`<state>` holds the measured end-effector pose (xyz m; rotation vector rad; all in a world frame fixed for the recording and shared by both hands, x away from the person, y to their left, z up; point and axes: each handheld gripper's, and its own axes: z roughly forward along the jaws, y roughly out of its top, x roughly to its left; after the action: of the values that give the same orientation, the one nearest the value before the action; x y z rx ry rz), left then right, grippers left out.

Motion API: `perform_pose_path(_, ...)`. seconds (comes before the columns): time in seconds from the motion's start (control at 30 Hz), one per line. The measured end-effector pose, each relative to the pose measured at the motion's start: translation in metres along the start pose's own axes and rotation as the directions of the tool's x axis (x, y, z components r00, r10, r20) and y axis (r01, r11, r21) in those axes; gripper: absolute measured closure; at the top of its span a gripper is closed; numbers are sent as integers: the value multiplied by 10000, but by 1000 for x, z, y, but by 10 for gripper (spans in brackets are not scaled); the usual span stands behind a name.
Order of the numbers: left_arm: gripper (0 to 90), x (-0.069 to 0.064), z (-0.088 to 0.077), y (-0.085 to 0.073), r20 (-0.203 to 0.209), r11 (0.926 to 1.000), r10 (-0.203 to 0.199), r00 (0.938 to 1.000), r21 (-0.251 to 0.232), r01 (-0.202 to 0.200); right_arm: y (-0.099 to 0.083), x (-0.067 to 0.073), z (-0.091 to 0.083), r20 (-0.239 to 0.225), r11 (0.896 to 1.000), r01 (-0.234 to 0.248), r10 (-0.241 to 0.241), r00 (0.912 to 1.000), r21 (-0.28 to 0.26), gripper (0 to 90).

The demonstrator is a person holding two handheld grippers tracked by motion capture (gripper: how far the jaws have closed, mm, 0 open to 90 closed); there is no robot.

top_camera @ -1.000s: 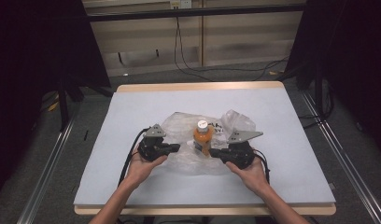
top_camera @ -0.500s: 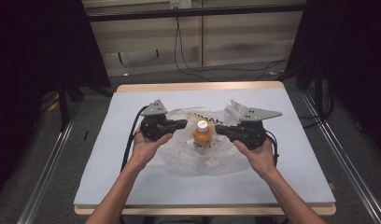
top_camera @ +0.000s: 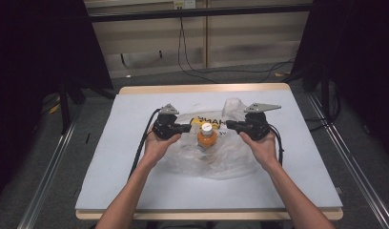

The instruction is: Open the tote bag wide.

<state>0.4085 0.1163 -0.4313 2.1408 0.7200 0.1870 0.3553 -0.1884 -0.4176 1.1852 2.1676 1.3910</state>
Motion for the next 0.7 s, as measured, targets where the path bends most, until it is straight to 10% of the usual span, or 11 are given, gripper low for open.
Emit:
perform_pose_path(0.37,900,12,13,-35,-316,9951,-333,9989,922,361,-55,-33,22,316,9825,-788,745,9967,1691,900)
perform_pose_path(0.7,900,25,-4,-63,-621,9910,-625,9961,1147,693,-71,-49,12,556,9758,-1126,1039,9930,1877,900)
